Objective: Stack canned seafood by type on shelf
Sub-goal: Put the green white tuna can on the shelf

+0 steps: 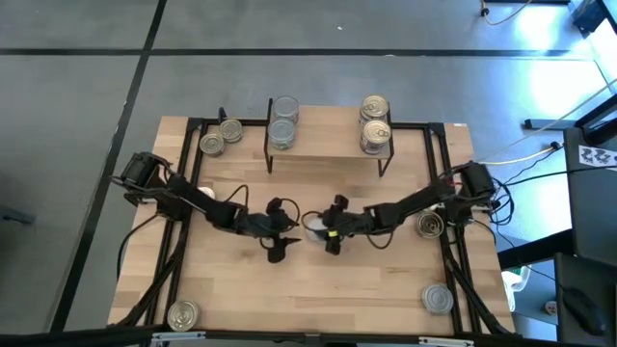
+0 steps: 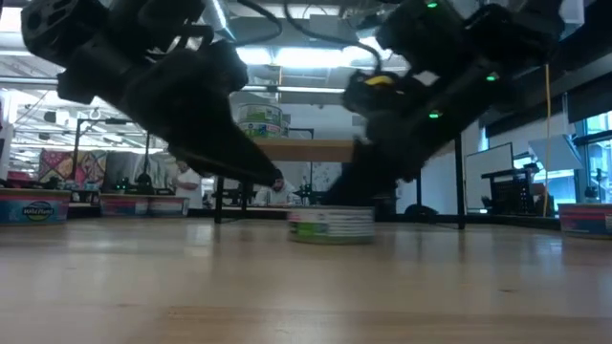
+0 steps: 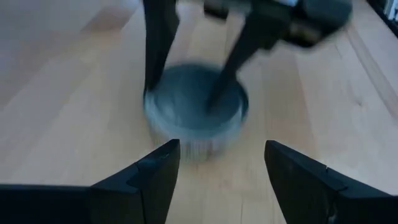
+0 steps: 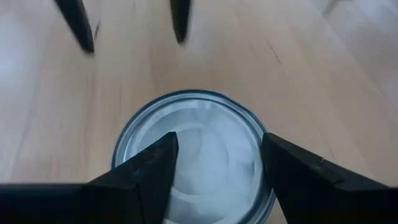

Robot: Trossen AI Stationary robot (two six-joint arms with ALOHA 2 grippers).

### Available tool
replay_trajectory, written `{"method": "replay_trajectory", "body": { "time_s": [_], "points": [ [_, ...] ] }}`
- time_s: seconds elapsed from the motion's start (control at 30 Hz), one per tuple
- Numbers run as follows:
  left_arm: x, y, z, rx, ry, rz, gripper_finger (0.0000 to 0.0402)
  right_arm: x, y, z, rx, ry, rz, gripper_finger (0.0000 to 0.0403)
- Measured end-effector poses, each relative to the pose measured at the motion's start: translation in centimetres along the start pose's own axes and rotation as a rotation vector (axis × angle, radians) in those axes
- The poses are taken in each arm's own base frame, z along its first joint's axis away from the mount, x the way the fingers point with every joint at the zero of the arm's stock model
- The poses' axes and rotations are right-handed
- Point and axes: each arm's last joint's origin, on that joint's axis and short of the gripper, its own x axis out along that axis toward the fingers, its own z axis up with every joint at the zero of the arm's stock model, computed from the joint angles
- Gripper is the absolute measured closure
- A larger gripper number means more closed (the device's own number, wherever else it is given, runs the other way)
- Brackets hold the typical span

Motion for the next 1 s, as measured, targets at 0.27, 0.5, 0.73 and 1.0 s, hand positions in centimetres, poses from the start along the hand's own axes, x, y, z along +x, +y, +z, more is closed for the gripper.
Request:
{"method": "replay_trajectory", "body": {
  "time_s": [0.27,0.5,0.73,1.0],
  "points": [
    [0.4,0.0,1.3,0.013,-0.036,0.005,0.0169,2.1,1.5,3.5,-0.11,-0.064,-0.009,0.0166],
    [0.3,0.0,1.3,0.023,-0.029,-0.001,0.0169,-2.6,2.0,6.6,-0.213,-0.08,0.018,0.0166],
    [0.5,0.8,1.2,0.041,-0.013,0.012,0.0169,-5.8,2.1,5.9,-0.265,0.086,0.023,0.0166],
    [1.0,2.0,0.7,0.048,0.076,-0.063,0.0169,-4.6,1.9,4.0,-0.238,0.118,0.028,0.0166]
  ]
}}
